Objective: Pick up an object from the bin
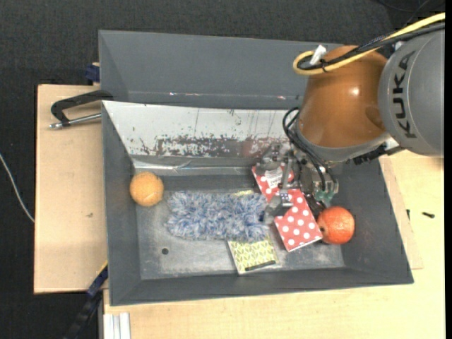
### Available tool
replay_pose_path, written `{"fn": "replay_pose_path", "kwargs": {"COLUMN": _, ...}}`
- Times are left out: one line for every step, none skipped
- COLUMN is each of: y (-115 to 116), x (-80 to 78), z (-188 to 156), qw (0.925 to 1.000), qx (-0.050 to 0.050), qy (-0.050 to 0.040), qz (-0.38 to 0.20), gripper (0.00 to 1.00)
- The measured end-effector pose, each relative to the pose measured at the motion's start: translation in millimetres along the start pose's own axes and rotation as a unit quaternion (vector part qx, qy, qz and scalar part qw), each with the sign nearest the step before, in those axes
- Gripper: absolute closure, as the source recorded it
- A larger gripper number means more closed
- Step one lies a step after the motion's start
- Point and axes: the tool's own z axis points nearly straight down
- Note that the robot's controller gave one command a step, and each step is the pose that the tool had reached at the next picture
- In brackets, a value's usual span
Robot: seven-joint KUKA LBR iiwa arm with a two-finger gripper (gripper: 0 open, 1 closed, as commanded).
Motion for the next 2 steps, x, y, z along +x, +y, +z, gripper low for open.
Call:
{"fn": "replay_pose_path", "kwargs": {"y": 16.3, "x": -2.9, "z": 124.3, "qw": 0.9981, "qx": 0.0, "qy": 0.0022, "qz": -0.062, "gripper": 1.0}}
{"fn": "replay_pose_path", "kwargs": {"y": 16.3, "x": -2.9, "z": 124.3, "qw": 0.9981, "qx": 0.0, "qy": 0.0022, "qz": -0.062, "gripper": 1.0}}
